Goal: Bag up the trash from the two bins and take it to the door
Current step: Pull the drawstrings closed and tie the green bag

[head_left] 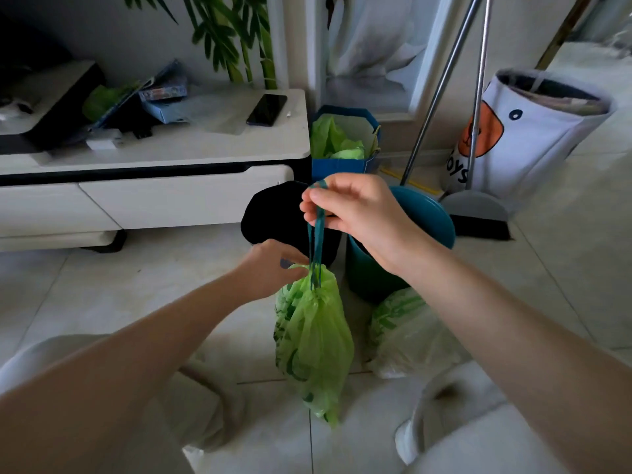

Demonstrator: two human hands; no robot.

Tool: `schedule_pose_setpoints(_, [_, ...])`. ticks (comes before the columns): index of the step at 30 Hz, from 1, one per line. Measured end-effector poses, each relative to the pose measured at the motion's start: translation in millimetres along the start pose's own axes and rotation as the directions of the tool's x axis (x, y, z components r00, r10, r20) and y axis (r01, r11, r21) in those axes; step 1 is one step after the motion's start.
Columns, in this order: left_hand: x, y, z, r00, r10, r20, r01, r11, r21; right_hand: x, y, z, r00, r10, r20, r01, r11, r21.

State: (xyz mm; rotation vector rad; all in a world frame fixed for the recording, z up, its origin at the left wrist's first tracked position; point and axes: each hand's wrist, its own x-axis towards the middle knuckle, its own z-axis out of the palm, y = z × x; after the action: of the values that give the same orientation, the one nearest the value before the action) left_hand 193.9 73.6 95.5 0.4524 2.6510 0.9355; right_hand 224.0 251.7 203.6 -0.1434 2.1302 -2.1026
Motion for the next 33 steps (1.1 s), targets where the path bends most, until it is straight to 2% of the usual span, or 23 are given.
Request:
schedule_pose_setpoints(4, [-8,7,-11,0.999,0.036,-0.007,-0.037,0.994,-0.102,-2,1,5,1.000,-0.028,0.011,0.028,0.999,-0.016])
schedule_pose_setpoints(8, [-11,5,-2,0.997,0.059,0.059,-0.054,0.995,-0.089,-2,2,5,0.998,-0.051,-0.026,0.051,0.999,-0.006])
schedule_pose_setpoints(12, [-8,6,12,0.999,0.045,0.011,-0.043,0.995,-0.092,-1,6,3,0.998,-0.053,-0.042,0.053,0.999,0.003])
schedule_pose_setpoints(15, [-5,9,15,0.999,0.040,-0.018,-0.042,0.989,-0.145,0,7,-1,0.997,-0.054,-0.061,0.057,0.997,0.048])
schedule_pose_setpoints(22, [-4,20,24,0.999,-0.043,0.010,0.044,0.949,-0.311,4,11,-5,0.991,-0.050,-0.126,0.066,0.990,0.126])
schedule_pose_setpoints(27, [-10,33,34,1.000,0.004,0.028,0.007,0.917,-0.399,8,12,-9,0.987,-0.013,-0.161,0.052,0.969,0.242])
schedule_pose_setpoints(33, [-10,30,27,0.998,-0.017,0.063,0.044,0.882,-0.469,15,8,-31,0.965,0.064,-0.254,0.029,0.938,0.346])
